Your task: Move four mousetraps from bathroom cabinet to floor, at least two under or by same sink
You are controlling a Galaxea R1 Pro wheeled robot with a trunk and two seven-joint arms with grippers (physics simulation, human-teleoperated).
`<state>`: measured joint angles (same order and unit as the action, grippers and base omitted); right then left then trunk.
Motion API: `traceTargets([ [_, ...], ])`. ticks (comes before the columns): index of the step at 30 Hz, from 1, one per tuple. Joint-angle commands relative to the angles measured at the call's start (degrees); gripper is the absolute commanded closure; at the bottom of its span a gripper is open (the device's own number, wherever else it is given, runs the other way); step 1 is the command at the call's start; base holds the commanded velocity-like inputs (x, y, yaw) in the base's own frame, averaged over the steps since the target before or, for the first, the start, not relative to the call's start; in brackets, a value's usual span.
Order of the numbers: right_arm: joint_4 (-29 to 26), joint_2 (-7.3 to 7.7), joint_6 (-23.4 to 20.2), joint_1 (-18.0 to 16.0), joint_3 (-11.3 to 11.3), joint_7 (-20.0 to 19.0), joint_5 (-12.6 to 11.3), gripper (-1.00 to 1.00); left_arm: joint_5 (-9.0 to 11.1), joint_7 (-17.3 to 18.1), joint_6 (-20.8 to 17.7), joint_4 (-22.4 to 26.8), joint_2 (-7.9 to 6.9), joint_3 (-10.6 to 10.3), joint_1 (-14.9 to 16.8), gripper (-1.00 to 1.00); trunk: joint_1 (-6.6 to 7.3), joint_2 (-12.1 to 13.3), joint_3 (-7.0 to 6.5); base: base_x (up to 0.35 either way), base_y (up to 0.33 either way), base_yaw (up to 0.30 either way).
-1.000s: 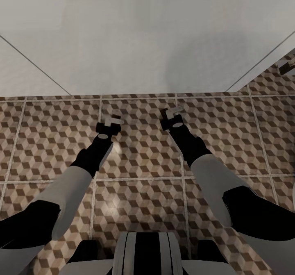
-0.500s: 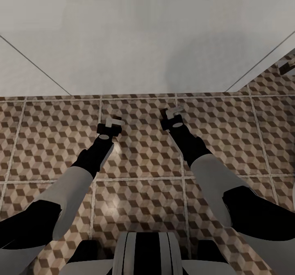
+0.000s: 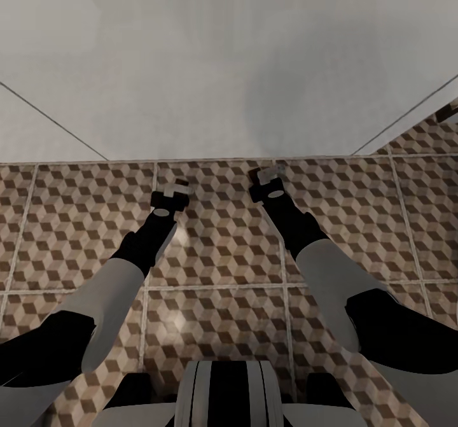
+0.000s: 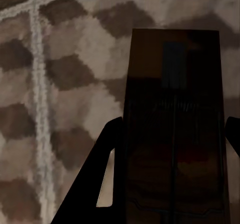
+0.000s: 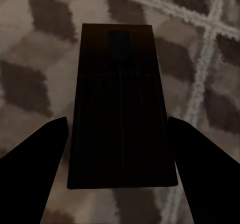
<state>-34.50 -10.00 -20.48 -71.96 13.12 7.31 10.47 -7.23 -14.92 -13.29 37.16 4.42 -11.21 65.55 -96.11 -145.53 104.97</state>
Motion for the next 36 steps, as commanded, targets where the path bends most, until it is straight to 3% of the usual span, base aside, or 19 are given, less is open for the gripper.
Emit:
traceTargets([
  [1, -0.06, 0.00, -0.44, -0.02, 0.15, 0.17, 0.43, 1.00, -0.68, -0.37, -0.35, 0.05, -0.02, -0.21, 0.01, 1.00, 0.00, -0.01, 0.03, 0.023, 0.000, 0.000],
  [7, -0.05, 0.00, -0.44, -0.02, 0.15, 0.17, 0.43, 1.00, -0.68, -0.37, 1.33, -0.14, -0.02, -0.21, 0.01, 1.00, 0.00, -0.01, 0.03, 0.006, 0.000, 0.000],
  [25, -0.06, 0.00, -0.44, -0.02, 0.19, 0.17, 0.43, 1.00, -0.61, -0.19, 1.51, -0.37, -0.02, -0.21, 0.01, 1.00, 0.00, -0.01, 0.03, 0.000, 0.000, 0.000],
  [26, -0.06, 0.00, -0.44, -0.02, 0.20, 0.17, 0.43, -1.00, -0.61, -0.19, 1.51, -0.37, -0.02, -0.21, 0.01, 1.00, 0.00, -0.01, 0.03, 0.000, 0.000, 0.000],
  [36, -0.12, 0.00, -0.36, -0.02, 0.18, 0.17, 0.49, -1.00, -0.60, -0.19, 1.51, -0.42, -0.02, -0.21, 0.01, 1.00, 0.00, -0.01, 0.03, 0.000, 0.000, 0.000],
])
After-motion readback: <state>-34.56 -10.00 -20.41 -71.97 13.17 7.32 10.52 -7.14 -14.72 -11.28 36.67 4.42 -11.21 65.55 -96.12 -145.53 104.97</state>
